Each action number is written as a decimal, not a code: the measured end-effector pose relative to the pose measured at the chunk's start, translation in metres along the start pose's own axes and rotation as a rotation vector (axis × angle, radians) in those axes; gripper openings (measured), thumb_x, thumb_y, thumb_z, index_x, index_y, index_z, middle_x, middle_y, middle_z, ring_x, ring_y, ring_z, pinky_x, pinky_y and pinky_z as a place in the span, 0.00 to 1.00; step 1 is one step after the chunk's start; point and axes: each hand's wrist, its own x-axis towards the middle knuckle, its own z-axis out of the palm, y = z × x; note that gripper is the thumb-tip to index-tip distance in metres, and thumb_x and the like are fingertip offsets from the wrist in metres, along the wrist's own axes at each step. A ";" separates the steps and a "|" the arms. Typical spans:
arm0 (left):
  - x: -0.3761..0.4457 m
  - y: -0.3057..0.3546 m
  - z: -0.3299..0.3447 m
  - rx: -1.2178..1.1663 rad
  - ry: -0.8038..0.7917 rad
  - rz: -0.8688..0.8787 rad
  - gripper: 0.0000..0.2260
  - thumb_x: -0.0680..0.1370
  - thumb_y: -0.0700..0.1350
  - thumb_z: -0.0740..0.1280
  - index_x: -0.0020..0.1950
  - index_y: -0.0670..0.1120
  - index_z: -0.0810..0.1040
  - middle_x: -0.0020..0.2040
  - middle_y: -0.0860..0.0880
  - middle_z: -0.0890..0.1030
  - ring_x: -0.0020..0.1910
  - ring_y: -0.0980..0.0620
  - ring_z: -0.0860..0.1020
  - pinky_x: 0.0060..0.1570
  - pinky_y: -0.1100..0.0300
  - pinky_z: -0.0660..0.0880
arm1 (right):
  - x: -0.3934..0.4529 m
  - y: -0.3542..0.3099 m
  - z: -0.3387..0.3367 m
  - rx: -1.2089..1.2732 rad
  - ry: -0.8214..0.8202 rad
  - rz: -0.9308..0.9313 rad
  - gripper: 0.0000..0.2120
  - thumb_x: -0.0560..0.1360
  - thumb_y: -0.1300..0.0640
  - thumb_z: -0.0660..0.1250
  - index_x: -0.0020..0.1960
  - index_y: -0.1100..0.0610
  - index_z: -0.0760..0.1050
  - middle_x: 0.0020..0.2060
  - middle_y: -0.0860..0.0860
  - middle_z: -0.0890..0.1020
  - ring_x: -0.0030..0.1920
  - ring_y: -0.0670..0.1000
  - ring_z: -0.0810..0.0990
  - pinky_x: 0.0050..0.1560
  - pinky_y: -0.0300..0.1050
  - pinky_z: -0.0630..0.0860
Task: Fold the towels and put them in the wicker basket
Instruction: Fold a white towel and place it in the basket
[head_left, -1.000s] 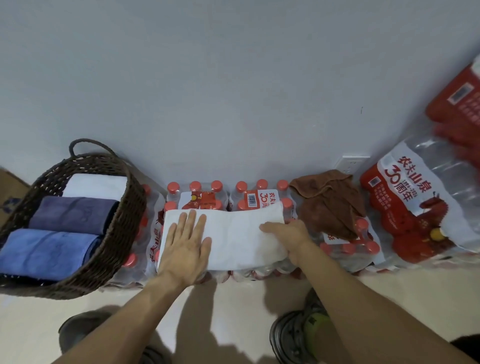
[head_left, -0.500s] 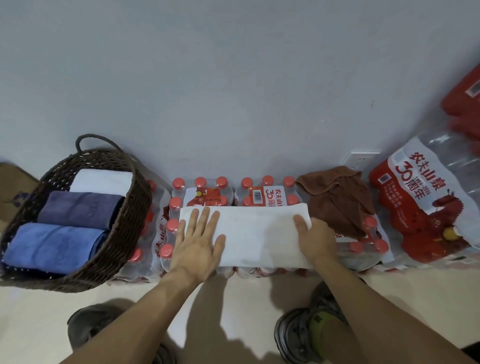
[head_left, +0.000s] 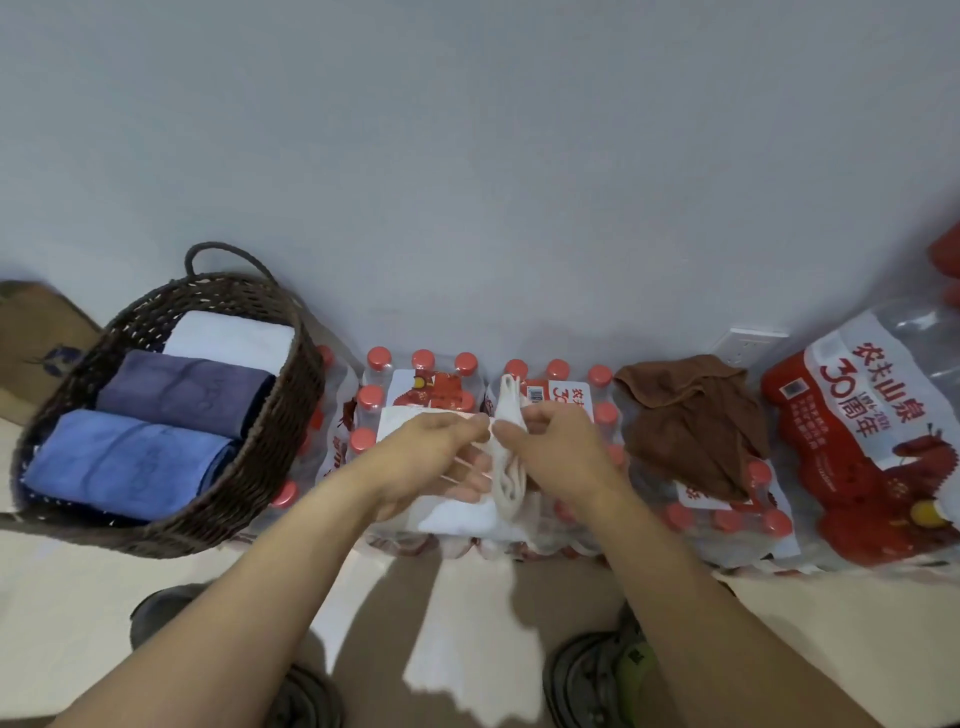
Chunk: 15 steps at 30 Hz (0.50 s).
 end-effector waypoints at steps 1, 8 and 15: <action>-0.002 0.000 -0.003 -0.046 -0.042 -0.030 0.18 0.81 0.56 0.61 0.56 0.44 0.82 0.49 0.42 0.85 0.45 0.46 0.83 0.49 0.51 0.82 | -0.002 -0.004 0.012 0.100 -0.057 0.018 0.06 0.74 0.51 0.73 0.45 0.54 0.83 0.40 0.49 0.86 0.43 0.52 0.85 0.51 0.54 0.82; 0.001 -0.033 -0.037 -0.060 0.194 -0.047 0.20 0.74 0.51 0.74 0.59 0.40 0.78 0.49 0.43 0.86 0.50 0.43 0.84 0.55 0.46 0.80 | 0.002 -0.012 0.051 0.500 -0.257 0.212 0.13 0.73 0.71 0.65 0.55 0.63 0.81 0.44 0.58 0.84 0.41 0.50 0.83 0.48 0.45 0.83; 0.015 -0.056 -0.061 0.154 0.276 -0.063 0.11 0.77 0.34 0.68 0.58 0.42 0.76 0.48 0.44 0.85 0.47 0.46 0.83 0.53 0.48 0.80 | 0.008 0.009 0.071 -0.424 -0.026 -0.292 0.16 0.75 0.55 0.69 0.62 0.52 0.80 0.57 0.50 0.79 0.54 0.49 0.79 0.60 0.41 0.75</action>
